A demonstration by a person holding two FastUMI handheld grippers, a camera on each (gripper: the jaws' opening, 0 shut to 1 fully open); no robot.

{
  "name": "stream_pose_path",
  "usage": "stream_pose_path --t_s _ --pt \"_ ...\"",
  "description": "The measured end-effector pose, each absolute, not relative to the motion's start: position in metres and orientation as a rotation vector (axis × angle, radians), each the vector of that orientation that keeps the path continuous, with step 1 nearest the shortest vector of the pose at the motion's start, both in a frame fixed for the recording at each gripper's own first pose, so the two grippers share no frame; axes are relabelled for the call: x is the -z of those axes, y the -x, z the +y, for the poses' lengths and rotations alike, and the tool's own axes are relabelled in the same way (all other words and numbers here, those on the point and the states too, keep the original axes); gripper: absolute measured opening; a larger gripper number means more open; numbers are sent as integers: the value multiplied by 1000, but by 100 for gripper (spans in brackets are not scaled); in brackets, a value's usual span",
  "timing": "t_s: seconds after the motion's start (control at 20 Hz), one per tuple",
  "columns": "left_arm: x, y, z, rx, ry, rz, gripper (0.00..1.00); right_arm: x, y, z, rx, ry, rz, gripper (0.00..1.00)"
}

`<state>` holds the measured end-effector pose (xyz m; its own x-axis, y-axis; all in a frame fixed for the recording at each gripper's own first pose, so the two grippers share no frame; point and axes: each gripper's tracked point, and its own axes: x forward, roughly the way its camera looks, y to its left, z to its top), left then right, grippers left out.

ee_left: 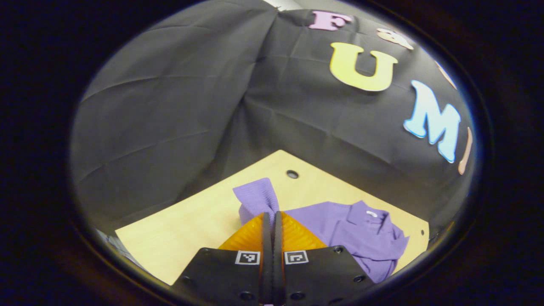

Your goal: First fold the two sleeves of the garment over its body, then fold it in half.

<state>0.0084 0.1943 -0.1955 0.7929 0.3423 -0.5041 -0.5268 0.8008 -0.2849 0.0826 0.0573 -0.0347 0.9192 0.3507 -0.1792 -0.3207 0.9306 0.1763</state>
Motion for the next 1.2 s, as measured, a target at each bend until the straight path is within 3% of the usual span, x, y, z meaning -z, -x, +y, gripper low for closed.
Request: stream_pose_path --t_s 0.7,1.2 --pt "151 -149 -40 -106 450 450 7 61 -75 -24 -237 -163 231 94" --pt "193 -184 -154 56 398 563 6 72 -66 -56 -181 -168 249 94"
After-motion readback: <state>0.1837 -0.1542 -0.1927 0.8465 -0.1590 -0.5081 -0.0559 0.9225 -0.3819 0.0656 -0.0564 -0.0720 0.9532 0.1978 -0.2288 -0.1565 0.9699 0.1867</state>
